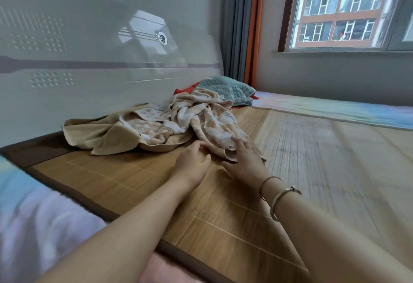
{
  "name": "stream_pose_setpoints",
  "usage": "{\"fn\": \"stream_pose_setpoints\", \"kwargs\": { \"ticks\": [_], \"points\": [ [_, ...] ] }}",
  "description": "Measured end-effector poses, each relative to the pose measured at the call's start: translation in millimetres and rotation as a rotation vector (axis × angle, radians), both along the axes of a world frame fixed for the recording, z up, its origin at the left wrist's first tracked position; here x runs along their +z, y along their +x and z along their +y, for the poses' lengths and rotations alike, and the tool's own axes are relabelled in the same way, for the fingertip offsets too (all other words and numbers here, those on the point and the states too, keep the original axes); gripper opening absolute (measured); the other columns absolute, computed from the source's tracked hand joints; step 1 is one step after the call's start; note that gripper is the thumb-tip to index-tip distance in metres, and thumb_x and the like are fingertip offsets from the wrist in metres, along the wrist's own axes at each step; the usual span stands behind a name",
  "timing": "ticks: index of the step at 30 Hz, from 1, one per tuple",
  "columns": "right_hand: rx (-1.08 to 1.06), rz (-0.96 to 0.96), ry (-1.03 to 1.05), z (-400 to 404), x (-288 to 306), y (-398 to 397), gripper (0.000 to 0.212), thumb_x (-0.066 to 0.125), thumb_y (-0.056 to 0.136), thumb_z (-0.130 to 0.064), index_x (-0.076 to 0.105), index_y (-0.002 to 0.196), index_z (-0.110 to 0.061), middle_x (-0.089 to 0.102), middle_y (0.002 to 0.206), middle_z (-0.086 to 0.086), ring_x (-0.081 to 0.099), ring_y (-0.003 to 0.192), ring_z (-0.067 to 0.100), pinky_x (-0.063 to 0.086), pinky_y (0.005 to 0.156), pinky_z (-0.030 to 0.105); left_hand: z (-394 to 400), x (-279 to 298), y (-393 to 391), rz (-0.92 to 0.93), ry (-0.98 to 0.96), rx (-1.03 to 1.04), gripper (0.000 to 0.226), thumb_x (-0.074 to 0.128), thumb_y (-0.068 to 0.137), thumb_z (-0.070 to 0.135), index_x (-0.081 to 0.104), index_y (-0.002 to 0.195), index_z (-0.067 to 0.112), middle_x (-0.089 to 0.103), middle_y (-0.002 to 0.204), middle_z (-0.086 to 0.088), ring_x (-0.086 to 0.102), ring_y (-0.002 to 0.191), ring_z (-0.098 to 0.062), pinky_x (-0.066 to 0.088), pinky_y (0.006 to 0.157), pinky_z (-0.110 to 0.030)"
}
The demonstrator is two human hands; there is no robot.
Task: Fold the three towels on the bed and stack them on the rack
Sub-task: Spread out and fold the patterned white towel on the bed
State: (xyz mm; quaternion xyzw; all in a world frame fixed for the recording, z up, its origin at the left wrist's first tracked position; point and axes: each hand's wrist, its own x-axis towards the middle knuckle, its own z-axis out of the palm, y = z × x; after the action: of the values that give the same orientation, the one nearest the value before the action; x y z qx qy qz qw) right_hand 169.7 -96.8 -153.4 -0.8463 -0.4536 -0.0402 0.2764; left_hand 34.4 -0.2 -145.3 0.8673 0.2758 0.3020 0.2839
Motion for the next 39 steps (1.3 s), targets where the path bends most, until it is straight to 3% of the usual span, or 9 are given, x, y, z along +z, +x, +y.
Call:
{"fn": "stream_pose_setpoints", "kwargs": {
  "ticks": [2,5,8,14,27,31,35,37,39],
  "points": [
    [-0.019,-0.007,-0.02,19.3,-7.4,11.0,0.061,0.057,0.09,-0.037,0.033,0.144,-0.021,0.034,0.151,0.005,0.023,0.143,0.025,0.017,0.118,0.045,4.8,-18.7,6.3,0.004,0.015,-0.024,0.039,0.057,0.092,0.024,0.052,0.13,0.02,0.06,0.129,-0.004,0.054,0.119,-0.021,0.04,0.103,-0.034],
    [-0.065,-0.035,0.047,28.4,-10.3,19.9,0.026,0.043,0.095,-0.022,0.065,0.109,-0.019,0.058,0.123,0.006,0.048,0.122,0.027,0.033,0.106,0.04,10.9,-30.1,12.9,-0.032,0.06,-0.053,0.044,0.059,0.091,0.023,0.049,0.133,0.021,0.059,0.129,-0.003,0.054,0.12,-0.019,0.037,0.106,-0.038],
    [-0.052,-0.039,0.035,15.7,-2.2,16.9,0.025,0.043,0.093,-0.009,0.068,0.094,-0.01,0.063,0.106,0.009,0.054,0.103,0.026,0.039,0.081,0.029,6.0,-29.2,10.3,-0.018,0.127,-0.062,0.048,0.056,0.091,0.021,0.044,0.138,0.021,0.053,0.137,-0.002,0.048,0.126,-0.017,0.034,0.109,-0.038],
    [0.004,-0.108,-0.097,-68.0,10.6,-11.5,0.027,0.041,0.093,-0.008,0.067,0.096,-0.015,0.058,0.103,0.001,0.054,0.089,0.017,0.04,0.071,0.025,-35.4,-14.3,-8.0,0.034,0.19,-0.089,0.053,0.055,0.09,0.018,0.04,0.141,0.021,0.044,0.144,0.0,0.04,0.133,-0.016,0.03,0.112,-0.039],
    [-0.19,-0.138,-0.256,-347.1,25.9,-77.6,0.028,0.044,0.095,-0.012,0.065,0.113,-0.009,0.063,0.121,0.002,0.057,0.115,0.02,0.044,0.097,0.034,-218.2,18.3,-33.5,0.159,0.077,-0.349,0.052,0.054,0.083,0.016,0.048,0.135,0.021,0.059,0.126,-0.007,0.051,0.12,-0.025,0.038,0.104,-0.045],
    [-0.238,-0.22,-0.277,-419.5,27.6,-80.9,0.025,0.046,0.09,-0.008,0.067,0.098,-0.019,0.063,0.122,-0.009,0.056,0.117,0.014,0.043,0.095,0.027,-258.0,17.0,-21.3,0.267,0.172,-0.355,0.045,0.059,0.083,0.026,0.053,0.127,0.023,0.058,0.127,-0.004,0.048,0.123,-0.026,0.033,0.108,-0.048],
    [-0.335,-0.232,-0.338,-458.6,33.4,-81.9,0.04,0.042,0.093,-0.009,0.061,0.122,-0.027,0.049,0.142,-0.01,0.045,0.131,0.015,0.031,0.105,0.024,-293.1,9.4,-9.8,0.377,0.31,-0.319,0.023,0.058,0.087,0.033,0.061,0.108,0.024,0.063,0.116,-0.001,0.049,0.118,-0.025,0.026,0.111,-0.051],
    [-0.377,-0.182,-0.36,-470.6,35.2,-78.0,0.04,0.043,0.09,-0.006,0.063,0.119,-0.024,0.053,0.139,-0.006,0.047,0.129,0.018,0.033,0.099,0.025,-306.0,6.2,-1.9,0.351,0.315,-0.332,0.013,0.058,0.088,0.03,0.062,0.097,0.021,0.064,0.111,-0.001,0.054,0.112,-0.023,0.031,0.107,-0.047],
    [-0.407,-0.073,-0.326,-471.5,38.4,-75.8,0.027,0.046,0.085,-0.009,0.066,0.095,-0.024,0.064,0.12,0.001,0.055,0.115,0.025,0.036,0.08,0.027,-311.2,6.8,4.4,0.259,0.286,-0.353,0.007,0.06,0.087,0.026,0.059,0.083,0.02,0.066,0.101,-0.002,0.058,0.103,-0.023,0.041,0.095,-0.04]
  ]
}}
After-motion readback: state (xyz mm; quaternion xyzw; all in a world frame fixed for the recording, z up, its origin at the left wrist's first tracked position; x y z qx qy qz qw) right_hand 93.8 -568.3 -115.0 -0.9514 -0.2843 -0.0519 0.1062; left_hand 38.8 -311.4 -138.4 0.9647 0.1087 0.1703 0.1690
